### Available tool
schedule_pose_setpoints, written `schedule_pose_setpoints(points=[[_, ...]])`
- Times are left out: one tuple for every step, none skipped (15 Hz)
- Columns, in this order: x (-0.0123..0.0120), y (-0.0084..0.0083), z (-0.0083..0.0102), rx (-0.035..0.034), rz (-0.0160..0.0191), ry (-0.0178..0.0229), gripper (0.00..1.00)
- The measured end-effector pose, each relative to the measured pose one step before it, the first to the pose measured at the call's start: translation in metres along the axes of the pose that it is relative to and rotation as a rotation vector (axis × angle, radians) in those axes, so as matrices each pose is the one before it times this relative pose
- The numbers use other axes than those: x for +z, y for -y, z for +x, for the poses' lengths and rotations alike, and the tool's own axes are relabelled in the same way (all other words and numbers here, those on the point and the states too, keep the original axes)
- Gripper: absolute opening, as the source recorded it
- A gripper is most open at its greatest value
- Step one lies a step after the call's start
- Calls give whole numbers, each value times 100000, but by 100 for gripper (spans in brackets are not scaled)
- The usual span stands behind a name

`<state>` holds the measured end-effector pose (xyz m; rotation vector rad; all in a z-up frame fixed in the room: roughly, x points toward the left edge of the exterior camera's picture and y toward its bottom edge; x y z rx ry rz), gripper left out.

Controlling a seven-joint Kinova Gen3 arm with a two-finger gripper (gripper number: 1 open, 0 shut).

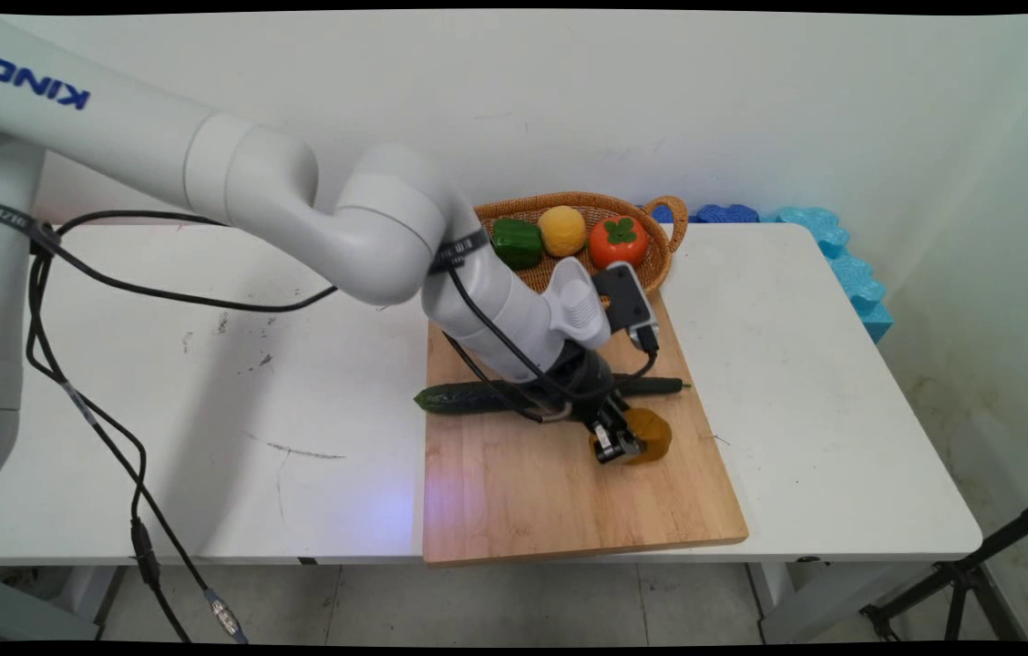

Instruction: Place the picked object on the cutting board

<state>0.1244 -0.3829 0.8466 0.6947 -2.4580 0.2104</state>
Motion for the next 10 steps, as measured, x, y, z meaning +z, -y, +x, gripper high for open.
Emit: schedule_pose_setpoints(points=[[422,-67,-136,246,-57,329,0],[322,-59,-93,224,-49,222,0],[379,-71,-111,262,-62,258,0],[232,-43,-48,188,-45,65,0],[199,-39,-27,210,-59,-48,0],[199,-33,-29,187,-62,-65,100],[121,-23,11,240,-73,-190,100],[53,-24,49,124,-131,-237,100],[22,-11,82,107,-103,-333,100],[-134,1,174,33,-62,-570,100]])
